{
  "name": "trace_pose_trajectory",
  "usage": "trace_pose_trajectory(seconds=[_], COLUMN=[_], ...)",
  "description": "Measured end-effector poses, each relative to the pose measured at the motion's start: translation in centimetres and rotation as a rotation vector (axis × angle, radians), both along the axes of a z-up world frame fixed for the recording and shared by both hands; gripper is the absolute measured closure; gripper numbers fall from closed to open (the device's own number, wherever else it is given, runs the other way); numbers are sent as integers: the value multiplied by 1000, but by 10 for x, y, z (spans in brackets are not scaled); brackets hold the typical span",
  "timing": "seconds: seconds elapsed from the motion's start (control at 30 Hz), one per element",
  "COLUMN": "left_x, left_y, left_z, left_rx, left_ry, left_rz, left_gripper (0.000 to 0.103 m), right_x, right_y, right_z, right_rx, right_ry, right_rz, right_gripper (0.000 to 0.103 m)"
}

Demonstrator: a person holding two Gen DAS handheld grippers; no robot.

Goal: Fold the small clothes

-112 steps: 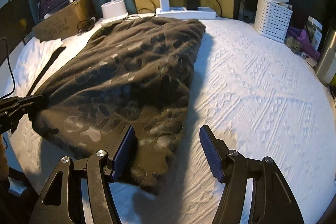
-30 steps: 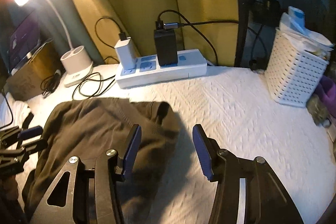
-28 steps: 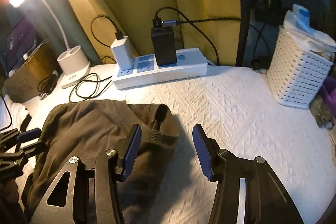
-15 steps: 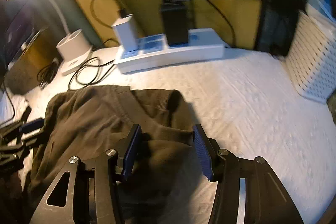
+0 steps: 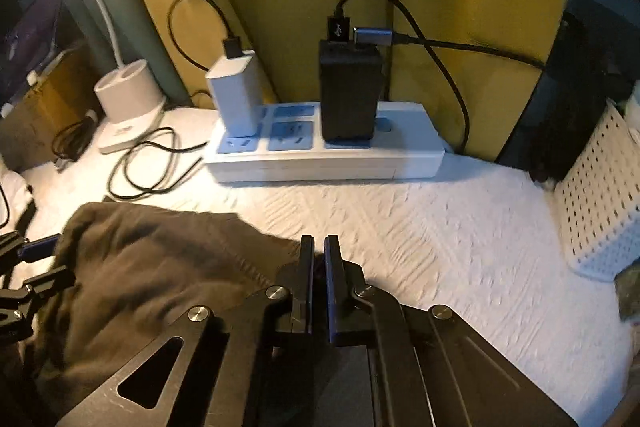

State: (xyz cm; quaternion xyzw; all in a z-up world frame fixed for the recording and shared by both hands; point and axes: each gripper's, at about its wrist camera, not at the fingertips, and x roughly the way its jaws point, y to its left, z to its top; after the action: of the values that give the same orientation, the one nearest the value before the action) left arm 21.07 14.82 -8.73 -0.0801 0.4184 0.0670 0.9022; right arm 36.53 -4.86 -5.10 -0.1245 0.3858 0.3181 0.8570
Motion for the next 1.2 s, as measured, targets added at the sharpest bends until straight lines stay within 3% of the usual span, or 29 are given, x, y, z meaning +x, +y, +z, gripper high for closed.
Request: trace_pose_trajectory(seconds=[0.23, 0.3, 0.37, 0.4, 0.6, 0.63, 0.67, 0.73, 0.83, 0.87, 1.07, 1.13, 1.2], left_x=[1, 1, -1, -1, -7, -7, -7, -6, -6, -6, -6, -3, 3], left_y=[3, 2, 0, 0, 0, 0, 0, 0, 0, 0, 0, 1, 7], left_z=[1, 1, 3, 3, 7, 6, 5, 4, 2, 2, 2, 1, -5], left_rx=[-20, -25, -27, -30, -37, -37, -37, -38, -37, -36, -19, -14, -15], left_ry=[-15, -16, -20, -22, -38, -36, -35, -32, -30, -28, -48, -53, -29], left_rz=[8, 8, 5, 3, 5, 4, 4, 1, -3, -4, -13, -17, 9], left_gripper=[58, 58, 58, 58, 58, 58, 58, 58, 58, 58, 60, 76, 81], right_x=[-9, -10, -13, -15, -14, -11, -7, 0, 4, 4, 13, 18, 24], right_y=[-19, -29, -36, -40, -51, -51, -49, -49, -43, -40, -22, -16, -12], right_z=[1, 7, 13, 17, 14, 9, 3, -5, -8, -8, 2, 2, -3], right_rx=[-33, -28, -10, 9, 72, 88, 97, 114, 147, 148, 129, 115, 93], right_ry=[0, -16, -26, -36, 11, 42, 80, 133, 178, 177, 124, 109, 101], right_rz=[-19, -44, -62, -69, -60, -58, -52, -46, -11, -2, 17, 21, 14], right_gripper=[97, 81, 19, 15, 17, 26, 42, 54, 85, 90, 95, 100, 100])
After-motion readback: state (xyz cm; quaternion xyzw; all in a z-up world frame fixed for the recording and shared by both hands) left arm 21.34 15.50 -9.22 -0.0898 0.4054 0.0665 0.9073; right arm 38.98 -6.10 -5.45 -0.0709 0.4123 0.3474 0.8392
